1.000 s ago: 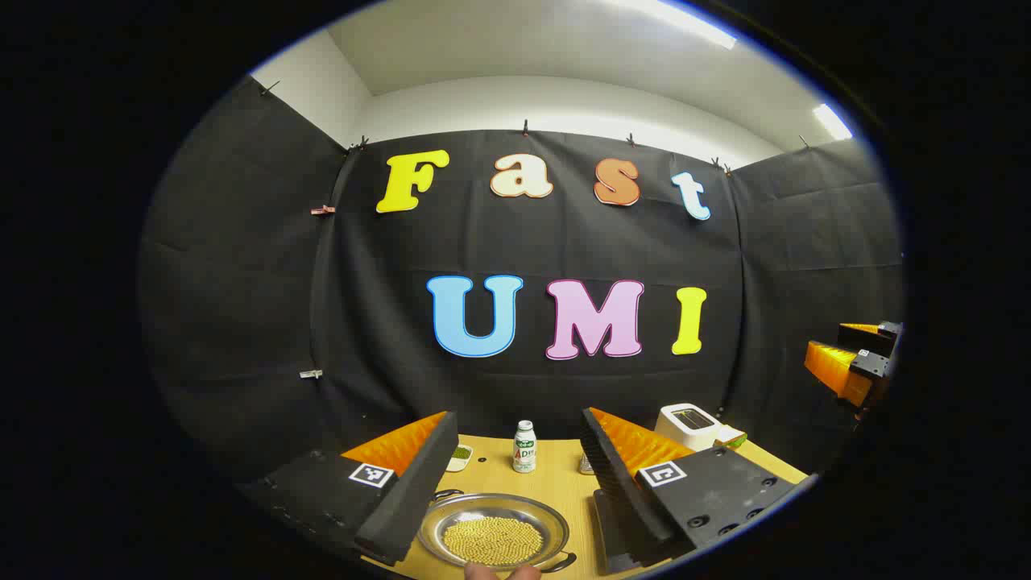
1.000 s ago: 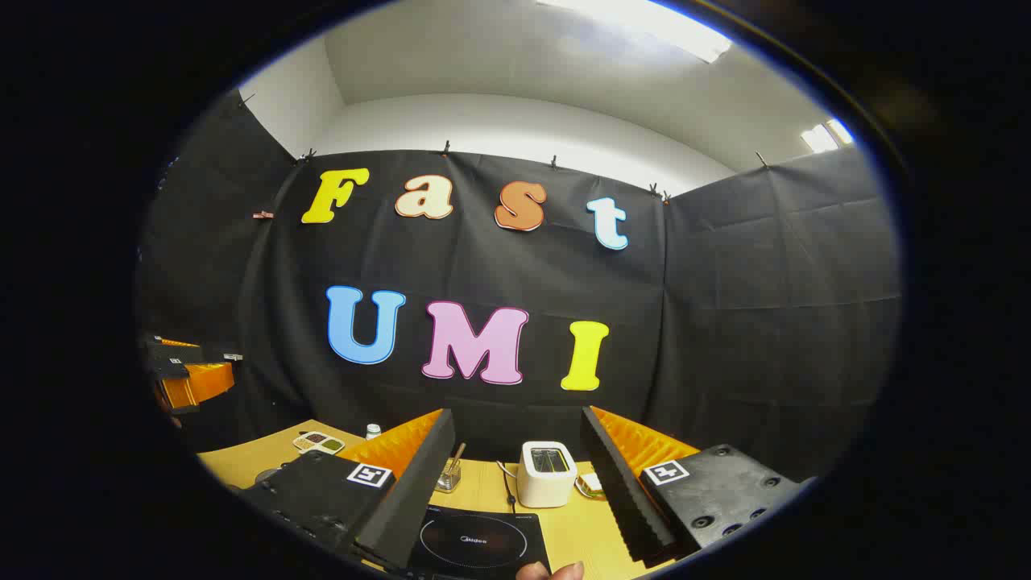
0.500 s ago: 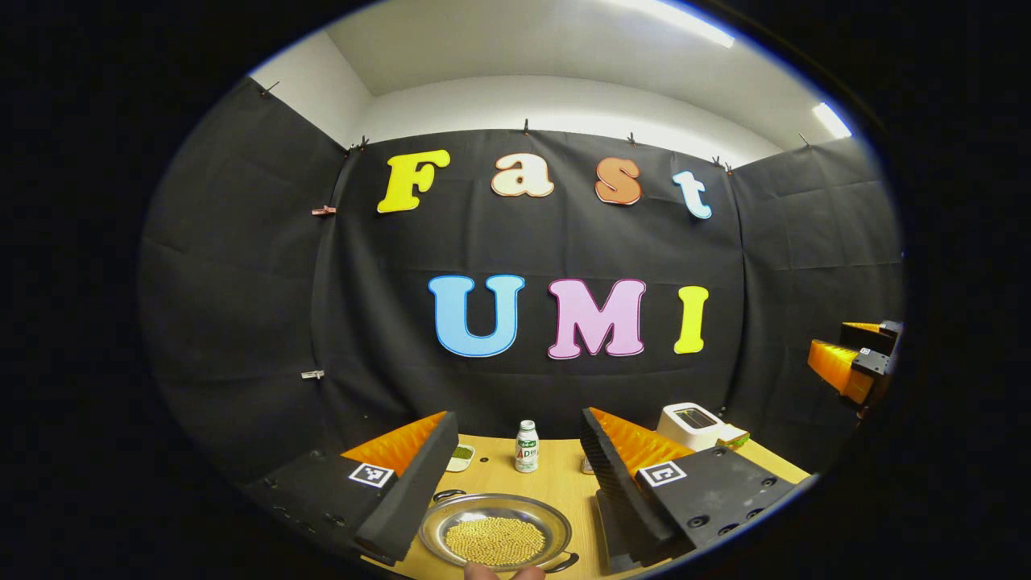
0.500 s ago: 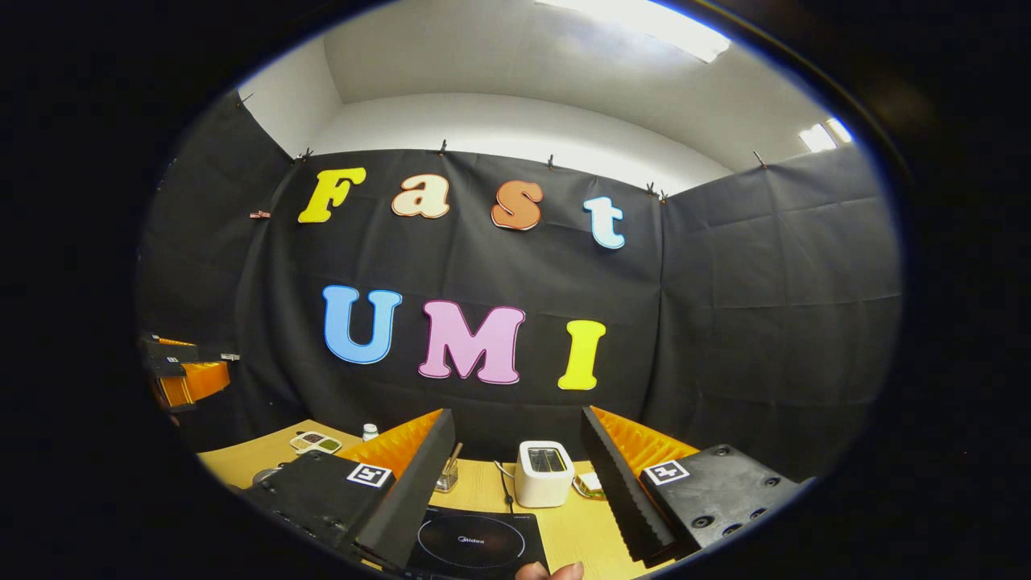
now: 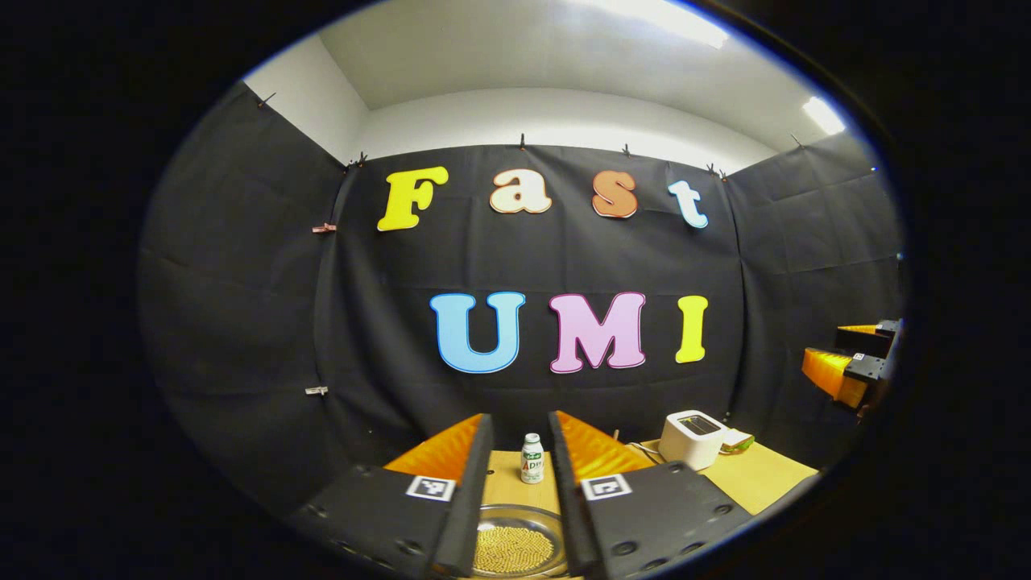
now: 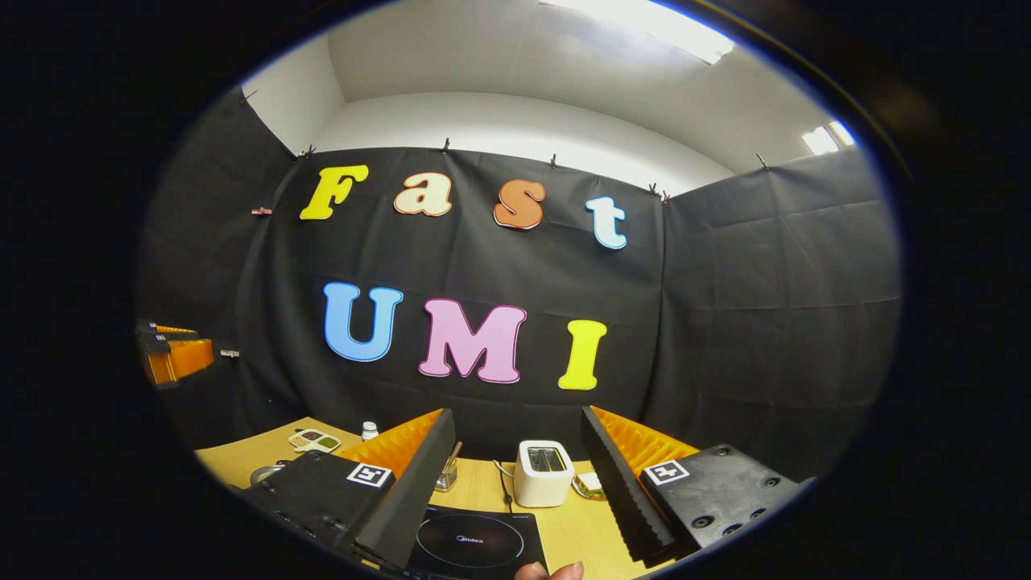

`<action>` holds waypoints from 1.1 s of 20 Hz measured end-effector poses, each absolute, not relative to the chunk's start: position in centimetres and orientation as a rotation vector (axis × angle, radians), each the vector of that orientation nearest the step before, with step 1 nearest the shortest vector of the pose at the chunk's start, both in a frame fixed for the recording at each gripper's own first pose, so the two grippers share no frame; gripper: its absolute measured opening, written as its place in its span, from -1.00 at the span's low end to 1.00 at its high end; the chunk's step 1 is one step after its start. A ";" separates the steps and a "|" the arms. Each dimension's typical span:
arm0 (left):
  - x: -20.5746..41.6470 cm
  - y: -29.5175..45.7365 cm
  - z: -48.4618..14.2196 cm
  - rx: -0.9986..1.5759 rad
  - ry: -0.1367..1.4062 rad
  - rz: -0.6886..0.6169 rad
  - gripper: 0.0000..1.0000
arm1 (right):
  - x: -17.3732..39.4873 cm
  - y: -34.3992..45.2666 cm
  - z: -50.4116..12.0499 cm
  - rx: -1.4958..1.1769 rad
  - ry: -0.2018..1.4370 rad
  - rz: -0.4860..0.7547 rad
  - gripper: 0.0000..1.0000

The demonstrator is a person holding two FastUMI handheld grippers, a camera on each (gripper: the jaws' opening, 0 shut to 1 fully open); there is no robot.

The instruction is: First push the handle of the pot to place it horizontally, then grasp the pot with both hands and set it on the induction cooktop.

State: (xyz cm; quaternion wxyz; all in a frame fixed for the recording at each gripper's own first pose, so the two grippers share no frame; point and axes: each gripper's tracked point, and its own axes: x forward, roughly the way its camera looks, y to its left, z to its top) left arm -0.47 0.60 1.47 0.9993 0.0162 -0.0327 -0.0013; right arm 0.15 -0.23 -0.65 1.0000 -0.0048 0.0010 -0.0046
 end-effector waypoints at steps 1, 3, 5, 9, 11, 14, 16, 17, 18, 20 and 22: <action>-0.5 0.4 1.3 0.033 -0.058 -0.018 -0.58 | 0.2 -0.3 -0.8 -0.010 0.004 -0.011 0.94; -0.4 -0.6 0.3 0.024 -0.023 -0.078 -0.82 | 0.3 -0.3 -0.9 -0.004 0.009 -0.010 0.95; -0.8 -1.0 -0.8 0.014 0.016 -0.134 -0.90 | 0.5 -0.5 -0.9 -0.004 0.009 -0.014 0.94; -0.8 -1.7 -4.6 0.001 0.162 -0.203 -0.89 | 0.5 -0.7 -1.2 -0.009 0.014 -0.019 0.95; -1.0 -1.9 -7.2 0.002 0.259 -0.220 -0.89 | 0.6 -0.8 -1.5 -0.013 0.019 -0.021 0.95; -1.4 -2.2 -11.4 -0.001 0.403 -0.248 -0.89 | 0.6 -1.3 -1.9 -0.017 0.026 -0.027 0.95; -2.2 -2.8 -15.0 -0.019 0.528 -0.288 -0.89 | 0.5 -1.7 -2.3 -0.019 0.033 -0.031 0.95; -2.6 -3.3 -16.6 -0.030 0.590 -0.318 -0.89 | 0.5 -1.9 -2.5 -0.024 0.035 -0.037 0.95; -3.1 -3.8 -18.2 -0.029 0.646 -0.340 -0.89 | 0.7 -2.2 -2.6 -0.037 0.037 -0.048 0.95; -4.0 -3.6 -21.5 0.003 0.740 -0.354 -0.89 | 0.7 -2.8 -2.7 -0.061 0.032 -0.062 0.94; -5.2 -3.3 -24.9 0.014 0.847 -0.351 -0.90 | 0.6 -3.0 -2.9 -0.066 0.034 -0.068 0.94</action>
